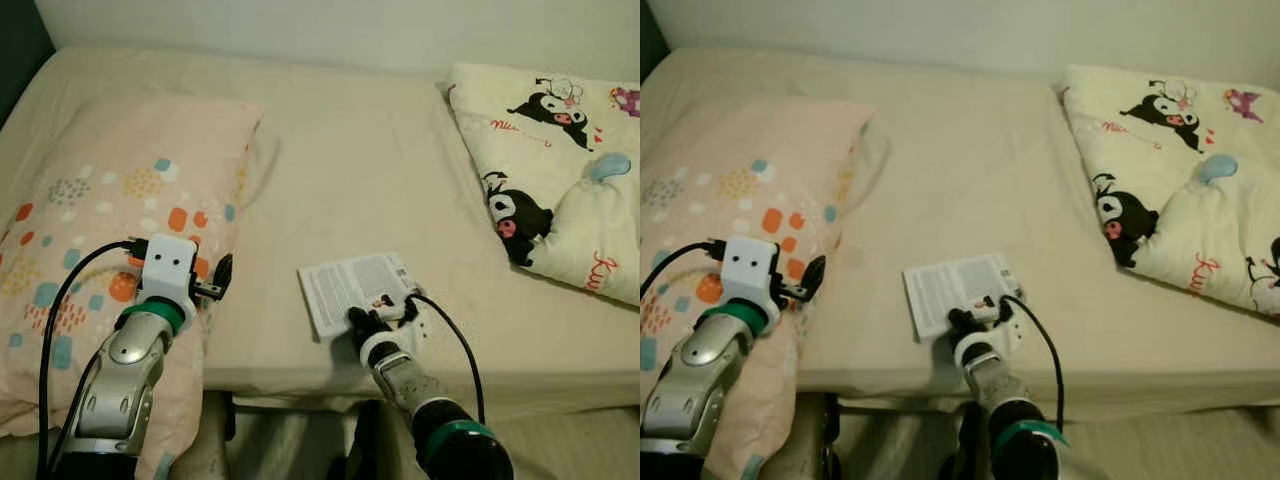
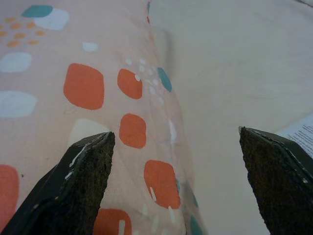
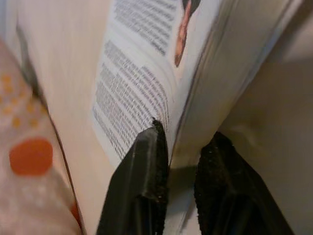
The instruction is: Clean up the room
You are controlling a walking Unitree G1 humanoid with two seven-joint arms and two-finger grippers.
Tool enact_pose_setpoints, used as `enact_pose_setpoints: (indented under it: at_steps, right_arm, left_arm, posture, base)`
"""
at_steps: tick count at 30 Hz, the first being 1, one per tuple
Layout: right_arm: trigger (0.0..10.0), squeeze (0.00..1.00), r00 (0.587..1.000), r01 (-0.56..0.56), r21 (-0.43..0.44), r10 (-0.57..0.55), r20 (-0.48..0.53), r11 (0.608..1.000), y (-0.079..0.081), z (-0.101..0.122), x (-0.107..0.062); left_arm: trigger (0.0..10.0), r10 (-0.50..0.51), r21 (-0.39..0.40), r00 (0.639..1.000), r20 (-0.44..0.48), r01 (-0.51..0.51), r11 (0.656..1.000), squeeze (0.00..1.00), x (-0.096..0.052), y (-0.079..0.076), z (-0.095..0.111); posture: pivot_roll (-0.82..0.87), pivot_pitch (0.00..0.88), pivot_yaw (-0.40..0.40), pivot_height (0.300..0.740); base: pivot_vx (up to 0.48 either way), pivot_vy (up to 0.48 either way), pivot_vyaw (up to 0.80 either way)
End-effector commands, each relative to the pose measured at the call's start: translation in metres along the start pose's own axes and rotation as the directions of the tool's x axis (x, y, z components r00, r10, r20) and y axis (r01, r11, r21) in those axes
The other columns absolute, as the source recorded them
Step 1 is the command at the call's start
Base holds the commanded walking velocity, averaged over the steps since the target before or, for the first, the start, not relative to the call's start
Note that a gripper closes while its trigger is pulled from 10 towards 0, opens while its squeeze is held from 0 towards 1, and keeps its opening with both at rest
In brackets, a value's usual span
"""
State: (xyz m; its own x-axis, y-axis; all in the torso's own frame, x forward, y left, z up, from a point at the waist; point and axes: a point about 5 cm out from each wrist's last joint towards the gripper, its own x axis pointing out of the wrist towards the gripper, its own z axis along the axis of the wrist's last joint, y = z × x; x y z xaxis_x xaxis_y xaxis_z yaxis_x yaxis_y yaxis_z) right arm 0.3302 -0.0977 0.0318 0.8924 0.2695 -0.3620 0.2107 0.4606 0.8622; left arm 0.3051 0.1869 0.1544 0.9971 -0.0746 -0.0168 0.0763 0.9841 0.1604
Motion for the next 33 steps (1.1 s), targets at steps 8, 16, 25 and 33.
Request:
enact_pose_setpoints:
  at_steps: [8, 16, 25, 33]
  right_arm:
    - [0.0, 0.0, 0.974, -0.156, -0.382, 0.079, -0.21, 0.911, 0.005, 0.003, -0.001]
    - [0.0, 0.0, 0.902, -0.4, -0.721, 0.104, -0.419, 0.566, 0.018, 0.014, -0.002]
    - [0.0, 0.0, 0.819, -0.562, -0.7, 0.181, -0.544, 0.441, 0.046, 0.017, 0.001]
    - [0.0, 0.0, 0.727, -0.682, -0.627, 0.249, -0.64, 0.378, 0.071, 0.021, 0.001]
  left_arm:
    - [10.0, 0.022, -0.004, 0.999, -0.032, -0.022, 1.0, 0.0, -0.004, 0.005, -0.009]
    - [10.0, 0.022, 0.0, 0.999, -0.032, -0.022, 1.0, 0.0, -0.003, 0.006, -0.008]
    - [10.0, 0.016, 0.002, 0.999, -0.03, -0.016, 1.0, 0.0, -0.002, 0.007, -0.007]
    - [10.0, 0.013, 0.0, 1.0, -0.024, -0.013, 1.0, 0.0, 0.0, 0.008, -0.005]
  posture:
    - [0.25, 0.188, -0.099, 0.593]
    - [0.25, 0.188, -0.098, 0.593]
    - [0.25, 0.188, -0.089, 0.593]
    - [0.26, 0.19, -0.088, 0.593]
  base:
    - [0.0, 0.0, 0.0]
    - [0.0, 0.0, 0.0]
    - [0.0, 0.0, 0.0]
    - [0.0, 0.0, 0.0]
